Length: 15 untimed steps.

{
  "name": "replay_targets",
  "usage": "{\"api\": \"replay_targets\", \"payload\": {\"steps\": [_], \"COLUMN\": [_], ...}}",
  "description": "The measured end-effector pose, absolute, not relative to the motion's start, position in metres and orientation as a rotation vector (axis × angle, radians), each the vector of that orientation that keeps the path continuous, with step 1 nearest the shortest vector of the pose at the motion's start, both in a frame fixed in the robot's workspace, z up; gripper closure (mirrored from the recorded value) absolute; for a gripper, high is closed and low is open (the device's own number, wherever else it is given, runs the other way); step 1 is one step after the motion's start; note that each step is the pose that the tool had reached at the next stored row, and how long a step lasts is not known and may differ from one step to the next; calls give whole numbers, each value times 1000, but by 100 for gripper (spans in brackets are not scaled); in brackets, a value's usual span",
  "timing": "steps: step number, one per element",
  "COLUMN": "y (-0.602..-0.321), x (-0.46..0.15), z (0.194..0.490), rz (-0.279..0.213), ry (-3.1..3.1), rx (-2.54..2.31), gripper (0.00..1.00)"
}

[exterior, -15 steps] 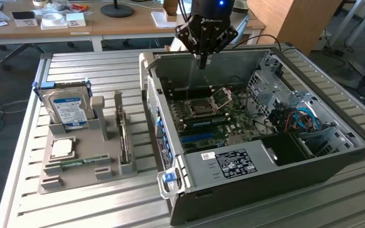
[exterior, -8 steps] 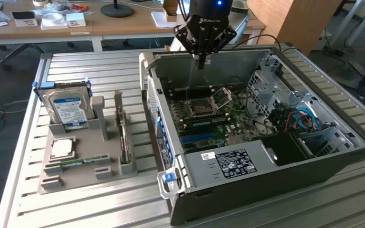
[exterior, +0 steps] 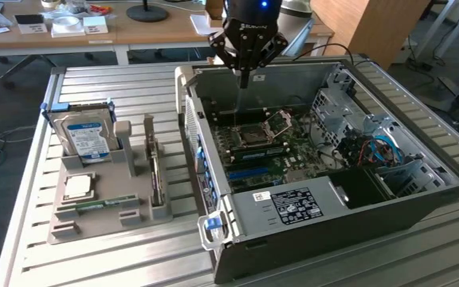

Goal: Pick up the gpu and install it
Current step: 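Reach for the gpu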

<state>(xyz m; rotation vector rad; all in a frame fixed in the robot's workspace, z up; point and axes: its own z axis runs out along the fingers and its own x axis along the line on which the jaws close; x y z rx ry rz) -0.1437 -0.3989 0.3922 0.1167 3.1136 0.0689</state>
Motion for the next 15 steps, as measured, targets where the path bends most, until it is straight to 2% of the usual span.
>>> {"api": "replay_targets", "payload": {"steps": [15], "y": [-399], "x": [-163], "z": [392], "rz": [69], "ry": [3114], "rx": [117], "gripper": [89]}}
